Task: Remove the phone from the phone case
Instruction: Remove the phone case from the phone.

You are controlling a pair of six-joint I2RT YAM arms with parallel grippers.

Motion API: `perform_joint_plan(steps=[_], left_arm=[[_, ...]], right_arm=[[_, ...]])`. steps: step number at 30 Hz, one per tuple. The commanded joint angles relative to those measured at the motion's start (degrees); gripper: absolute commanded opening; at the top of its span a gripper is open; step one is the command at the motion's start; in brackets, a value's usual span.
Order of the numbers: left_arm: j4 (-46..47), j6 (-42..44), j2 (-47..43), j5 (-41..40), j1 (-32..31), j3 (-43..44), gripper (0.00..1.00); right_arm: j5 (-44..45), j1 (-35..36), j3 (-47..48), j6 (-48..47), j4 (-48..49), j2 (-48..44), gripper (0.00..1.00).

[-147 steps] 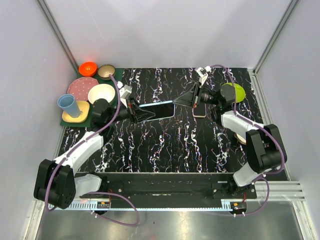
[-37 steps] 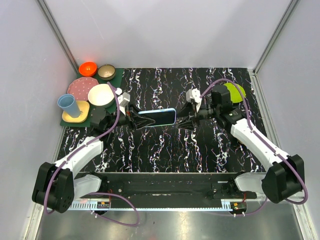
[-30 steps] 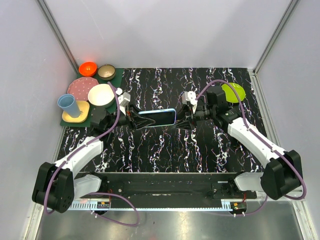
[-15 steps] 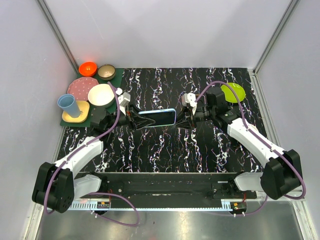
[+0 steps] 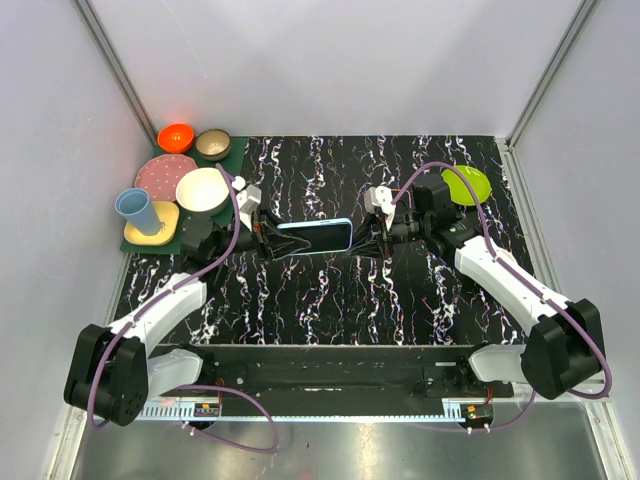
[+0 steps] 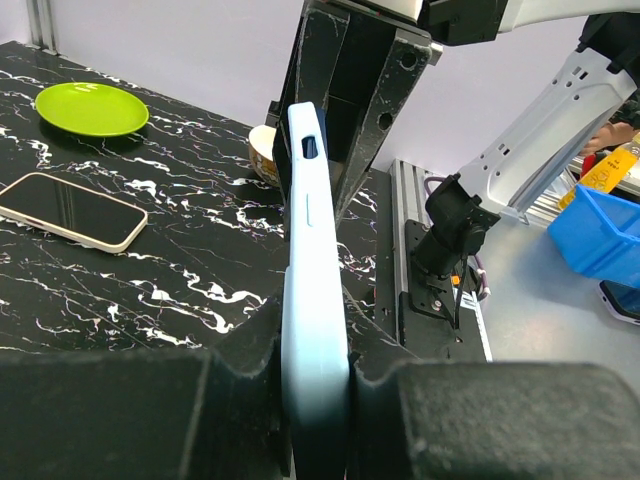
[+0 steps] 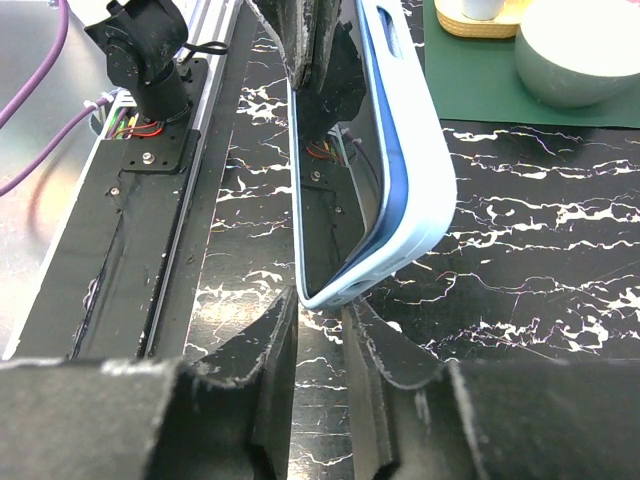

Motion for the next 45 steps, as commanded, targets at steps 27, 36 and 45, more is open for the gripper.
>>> perform_joint_plan(steps=[27, 36, 45], left_arm=[[8.23, -2.86, 1.12, 3.13, 0.2, 3.2, 0.0], [8.94, -3.74, 1.56, 3.22, 0.11, 3.11, 0.0], [10.26, -4.7, 2.0, 3.48, 0.02, 3.02, 0.0]], right_arm=[[6.78, 0.21, -5.82, -0.53, 17.99, -3.48, 0.04], [12.76, 0.21, -8.28, 2.99, 26.34, -4.09, 0.02], [21.11, 0.39, -10.66, 4.05, 33.29, -3.66, 0.03]])
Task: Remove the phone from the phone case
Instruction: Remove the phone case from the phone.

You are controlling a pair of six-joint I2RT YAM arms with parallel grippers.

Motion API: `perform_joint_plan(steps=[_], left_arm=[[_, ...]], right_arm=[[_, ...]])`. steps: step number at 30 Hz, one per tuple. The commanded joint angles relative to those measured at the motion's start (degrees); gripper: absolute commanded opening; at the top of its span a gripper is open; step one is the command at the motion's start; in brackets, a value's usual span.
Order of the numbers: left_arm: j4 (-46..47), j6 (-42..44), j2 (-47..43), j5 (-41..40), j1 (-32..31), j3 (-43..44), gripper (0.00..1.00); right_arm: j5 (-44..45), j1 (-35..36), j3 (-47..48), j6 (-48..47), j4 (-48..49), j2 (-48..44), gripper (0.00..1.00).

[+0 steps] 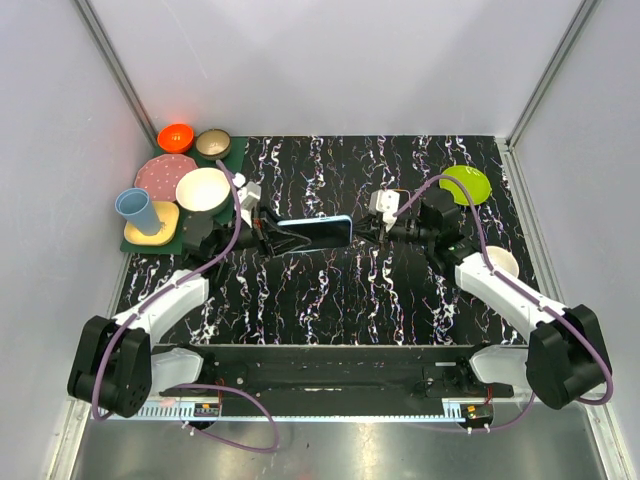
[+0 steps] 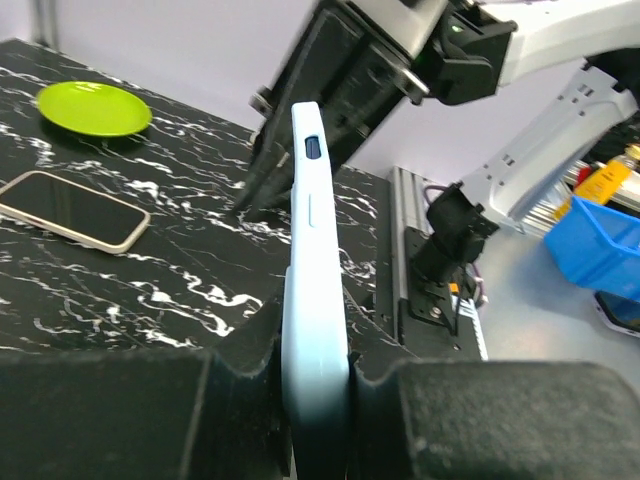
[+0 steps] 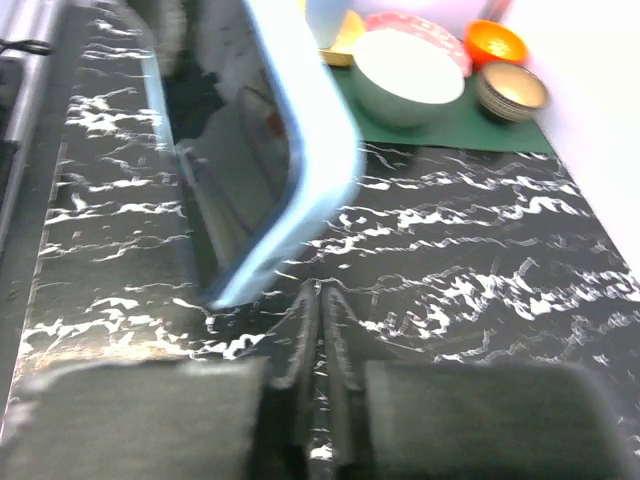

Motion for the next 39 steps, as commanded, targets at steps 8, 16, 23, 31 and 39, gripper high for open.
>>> perform_joint_plan(steps=[8, 16, 23, 31, 39], left_arm=[[5.01, -0.42, -1.34, 2.82, -0.83, 2.63, 0.0], [4.04, 1.08, -2.4, 0.27, -0.22, 1.92, 0.0], [4.04, 1.35, -2.84, -1.05, 0.66, 1.49, 0.0], [3.95, 1.44, -3.28, -1.31, 1.01, 1.31, 0.0], [4.04, 1.35, -3.8, -1.58, 1.45, 1.22, 0.0]], right_arm=[[12.37, -0.05, 1.81, 2.52, 6.19, -0.27, 0.29], [19.69, -1.36, 5.94, 8.85, 2.14, -1.67, 0.4], [14.42, -2.51, 7.08, 15.09, 1.87, -1.41, 0.56], [13.98, -4.44, 6.65, 23.0, 7.74, -1.59, 0.73], [6.08, -7.16, 5.59, 34.34, 13.82, -2.38, 0.81]])
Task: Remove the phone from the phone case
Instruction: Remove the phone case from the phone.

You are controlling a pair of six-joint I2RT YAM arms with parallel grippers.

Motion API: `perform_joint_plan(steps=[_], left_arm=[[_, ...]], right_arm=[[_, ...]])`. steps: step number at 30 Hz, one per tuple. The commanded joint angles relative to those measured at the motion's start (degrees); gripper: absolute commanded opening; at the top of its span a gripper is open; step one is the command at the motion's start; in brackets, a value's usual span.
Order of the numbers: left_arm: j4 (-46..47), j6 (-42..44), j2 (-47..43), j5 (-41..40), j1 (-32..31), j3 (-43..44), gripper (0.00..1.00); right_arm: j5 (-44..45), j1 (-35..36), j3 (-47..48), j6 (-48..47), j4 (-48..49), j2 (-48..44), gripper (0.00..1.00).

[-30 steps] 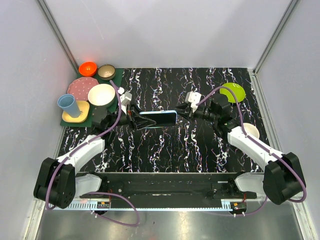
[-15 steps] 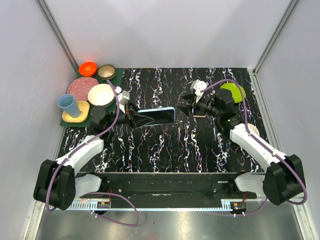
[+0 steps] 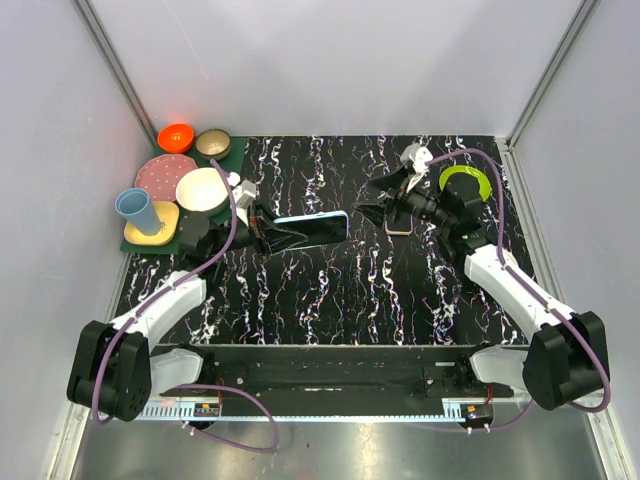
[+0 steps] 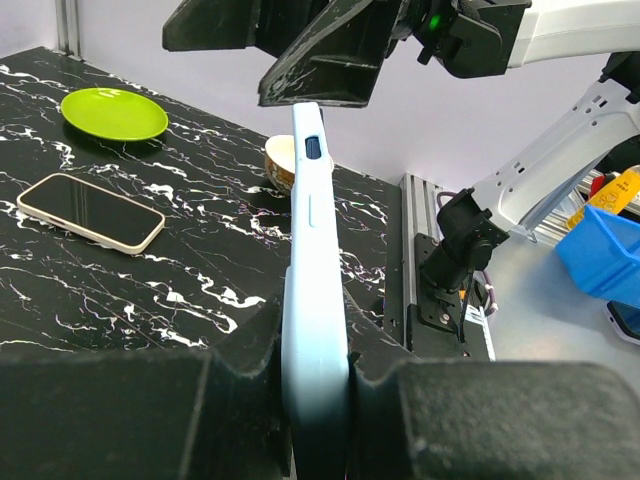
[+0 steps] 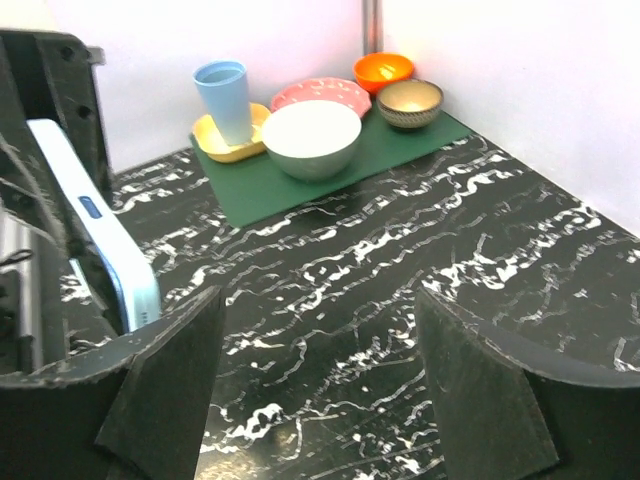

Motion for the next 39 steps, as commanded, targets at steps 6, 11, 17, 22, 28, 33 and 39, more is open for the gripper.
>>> perform_joint_plan(steps=[6, 11, 17, 22, 28, 33, 39], left_arm=[[5.46, 1.19, -3.09, -1.77, 0.89, 1.04, 0.0], [5.46, 1.19, -3.35, -1.78, 1.15, 0.96, 0.0], [5.55, 1.19, -3.44, -1.95, 1.41, 0.87, 0.0], [5.63, 1.19, -3.52, -2.04, 1.41, 0.78, 0.0], [5.81, 1.19, -3.61, -2.04, 1.5, 0.61, 0.0], [6.07, 1.19, -3.26, -1.95, 1.5, 0.61, 0.0], [7.74, -0.03, -2.56, -1.69, 1.5, 0.52, 0.0]], right_arm=[[-14.15, -1.86, -0.05, 14.53, 11.85, -2.07, 0.82], [-17.23, -2.03, -1.02, 17.61, 15.3, -2.42, 0.82], [-16.79, -2.56, -1.37, 17.53, 15.3, -2.69, 0.82], [-15.91, -2.56, -1.63, 17.27, 15.03, -2.34, 0.8], [-17.4, -2.56, -2.34, 17.96, 16.35, -1.46, 0.79], [-18.02, -2.56, -2.95, 18.41, 17.76, -1.37, 0.79], [-15.31, -2.65, -4.79, 24.09, 24.51, 0.73, 0.76]])
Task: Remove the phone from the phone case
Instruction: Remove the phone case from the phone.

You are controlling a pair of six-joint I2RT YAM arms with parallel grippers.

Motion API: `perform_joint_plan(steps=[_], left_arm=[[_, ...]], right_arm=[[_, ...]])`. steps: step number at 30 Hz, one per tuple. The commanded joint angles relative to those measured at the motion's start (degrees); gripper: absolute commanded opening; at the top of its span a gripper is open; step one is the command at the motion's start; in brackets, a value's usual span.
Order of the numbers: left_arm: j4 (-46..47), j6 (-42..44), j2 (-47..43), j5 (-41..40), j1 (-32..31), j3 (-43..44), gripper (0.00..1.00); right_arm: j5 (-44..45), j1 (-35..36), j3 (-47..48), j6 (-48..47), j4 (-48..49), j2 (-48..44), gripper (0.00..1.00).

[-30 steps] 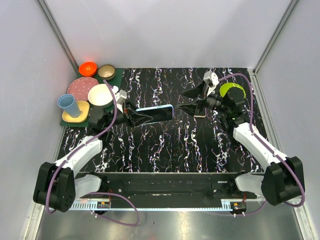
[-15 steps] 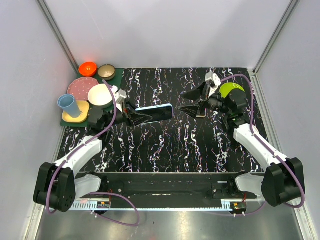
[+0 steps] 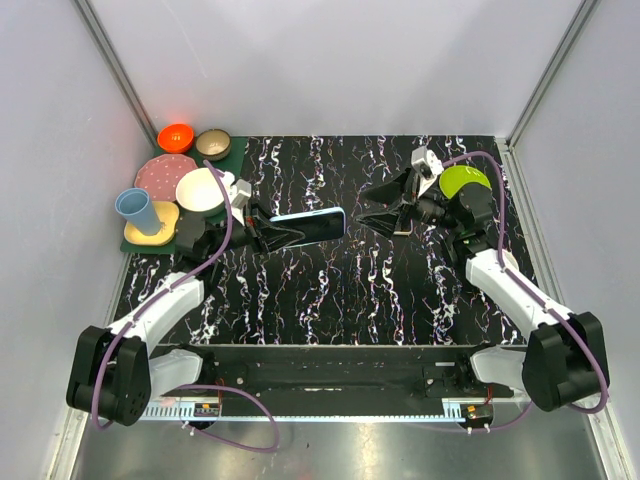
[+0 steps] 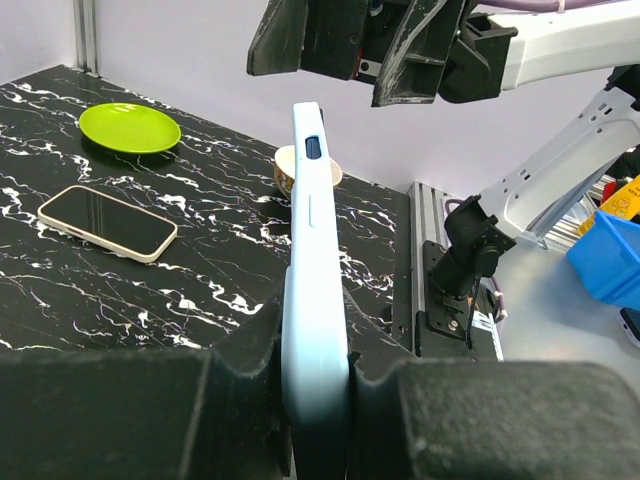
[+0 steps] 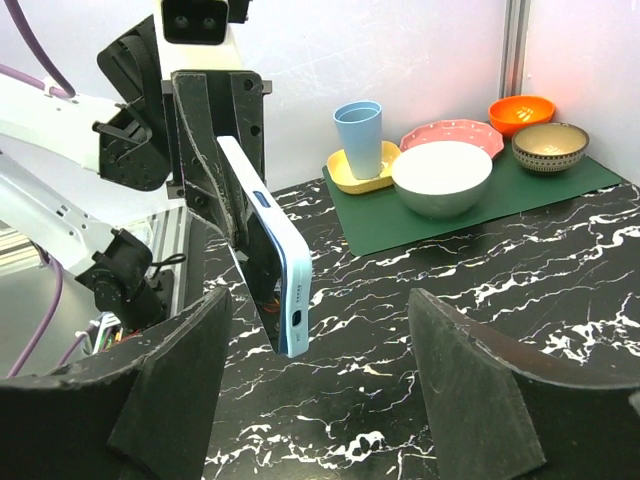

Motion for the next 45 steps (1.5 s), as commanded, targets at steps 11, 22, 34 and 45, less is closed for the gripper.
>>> perform_joint_plan(steps=[11, 22, 34, 45], left_arm=[[8.21, -0.7, -0.24, -0.88, 0.32, 0.56, 0.0], [9.08, -1.49, 0.64, -0.61, 0.32, 0.56, 0.0], [9.7, -1.75, 0.82, -0.44, 0.23, 0.47, 0.0], [9.87, -1.84, 0.55, -0.35, 0.23, 0.39, 0.0]], right_arm=[[4.89, 2.39, -2.38, 6.53, 12.04, 3.86, 0.72], [9.03, 3.53, -2.55, 8.82, 14.15, 4.56, 0.69], [11.31, 4.59, -1.94, 7.06, 11.69, 5.17, 0.67], [10.26, 4.68, -1.85, 9.78, 13.45, 5.61, 0.7]])
